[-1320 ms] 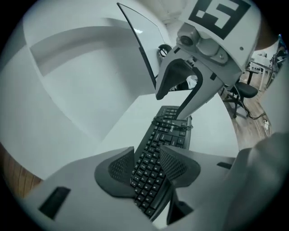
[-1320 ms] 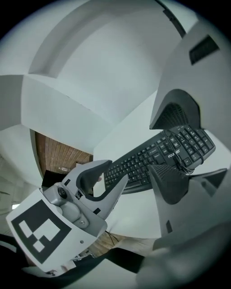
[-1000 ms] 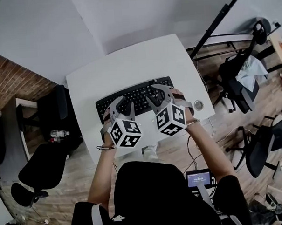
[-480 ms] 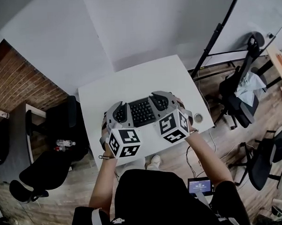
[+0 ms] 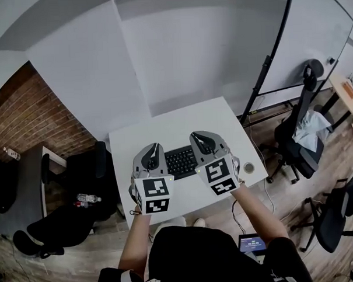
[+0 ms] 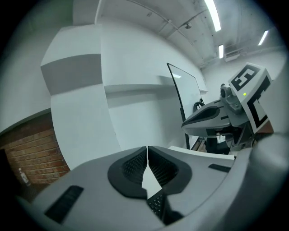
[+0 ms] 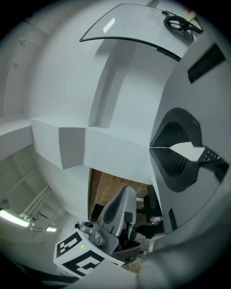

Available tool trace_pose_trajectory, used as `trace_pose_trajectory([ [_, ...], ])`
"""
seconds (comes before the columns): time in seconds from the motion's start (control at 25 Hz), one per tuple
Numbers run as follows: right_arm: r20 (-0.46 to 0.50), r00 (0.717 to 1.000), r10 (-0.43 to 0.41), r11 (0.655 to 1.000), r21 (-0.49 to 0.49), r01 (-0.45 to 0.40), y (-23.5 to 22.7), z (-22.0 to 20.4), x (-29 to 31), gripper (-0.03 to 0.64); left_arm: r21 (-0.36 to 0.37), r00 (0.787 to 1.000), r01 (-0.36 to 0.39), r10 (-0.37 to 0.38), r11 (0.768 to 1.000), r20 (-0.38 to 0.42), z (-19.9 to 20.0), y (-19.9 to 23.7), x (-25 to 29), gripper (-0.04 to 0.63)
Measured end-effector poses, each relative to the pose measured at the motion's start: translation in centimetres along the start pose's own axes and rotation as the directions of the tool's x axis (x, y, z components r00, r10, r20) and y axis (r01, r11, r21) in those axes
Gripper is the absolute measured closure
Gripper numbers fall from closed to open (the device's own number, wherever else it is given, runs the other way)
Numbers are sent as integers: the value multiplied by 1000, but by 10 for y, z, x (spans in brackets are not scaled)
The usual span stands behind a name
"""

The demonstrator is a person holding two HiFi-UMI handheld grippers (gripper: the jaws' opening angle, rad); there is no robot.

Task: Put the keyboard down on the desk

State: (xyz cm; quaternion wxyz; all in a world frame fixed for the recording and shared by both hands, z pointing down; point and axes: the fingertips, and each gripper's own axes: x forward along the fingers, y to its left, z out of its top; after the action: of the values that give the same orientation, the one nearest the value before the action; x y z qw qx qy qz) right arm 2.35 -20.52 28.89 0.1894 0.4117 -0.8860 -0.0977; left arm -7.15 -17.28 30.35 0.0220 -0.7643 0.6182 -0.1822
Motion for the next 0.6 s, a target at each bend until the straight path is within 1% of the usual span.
trace_pose_trajectory([
  [0.12,48,999,1,998,69,-5,1,17,-9,575,-58,999,5,-2,998,53,22,9,-13,577],
  [0.24,87,996,-1,994,110,-9,-1,32,-17,577,-100,995,7,3,995,99,37,16,-23,577],
  [0.36,121,993,-8,992,127,-8,-4,44,-23,577,-114,992,3,11,994,128,49,19,-29,577],
  [0.48,157,987,-42,993,118,23,-9,52,-27,577,-133,988,3,17,991,155,57,22,-34,577],
  [0.6,174,984,-44,987,158,16,-13,51,-28,577,-105,986,-5,22,994,164,61,22,-39,577],
])
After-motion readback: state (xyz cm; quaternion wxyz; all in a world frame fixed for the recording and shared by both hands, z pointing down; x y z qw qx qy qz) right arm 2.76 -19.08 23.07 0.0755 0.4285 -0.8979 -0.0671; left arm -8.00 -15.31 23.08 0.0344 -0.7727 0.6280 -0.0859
